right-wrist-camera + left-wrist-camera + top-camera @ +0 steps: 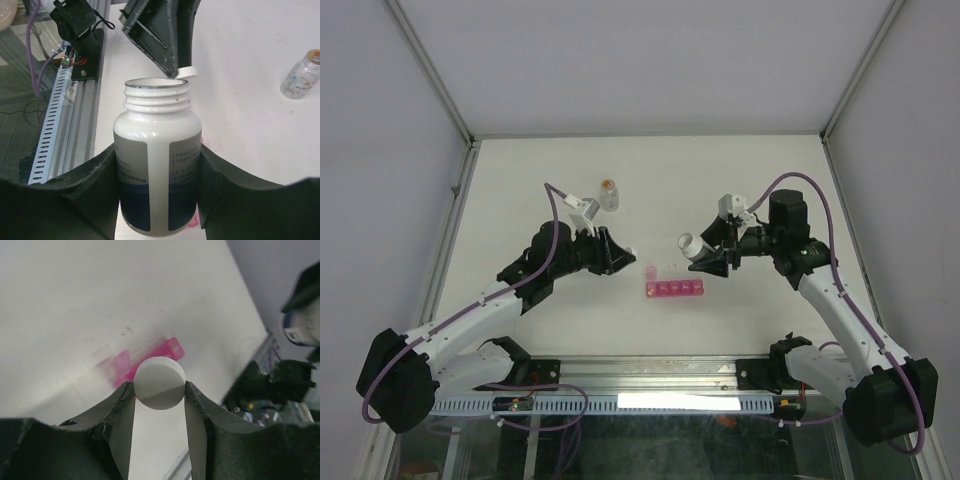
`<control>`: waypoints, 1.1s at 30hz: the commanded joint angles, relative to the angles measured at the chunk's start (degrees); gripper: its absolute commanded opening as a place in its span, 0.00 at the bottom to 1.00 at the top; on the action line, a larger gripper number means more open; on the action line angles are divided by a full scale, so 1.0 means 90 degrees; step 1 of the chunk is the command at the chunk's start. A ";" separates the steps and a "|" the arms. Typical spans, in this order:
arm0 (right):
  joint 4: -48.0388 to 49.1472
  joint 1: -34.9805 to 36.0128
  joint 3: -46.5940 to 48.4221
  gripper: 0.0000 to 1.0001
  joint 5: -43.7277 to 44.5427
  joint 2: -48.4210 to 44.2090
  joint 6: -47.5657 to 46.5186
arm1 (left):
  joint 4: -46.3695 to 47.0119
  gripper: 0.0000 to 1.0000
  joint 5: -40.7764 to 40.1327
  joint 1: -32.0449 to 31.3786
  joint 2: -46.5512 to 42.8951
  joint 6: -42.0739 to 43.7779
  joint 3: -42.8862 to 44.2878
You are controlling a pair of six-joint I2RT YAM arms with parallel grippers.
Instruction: Sort the pills into containers
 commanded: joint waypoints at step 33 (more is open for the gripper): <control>-0.1573 0.1714 0.0628 0.01 0.2973 0.0395 -0.1726 | 0.4007 0.22 0.1272 -0.0871 0.0961 -0.1230 -0.0291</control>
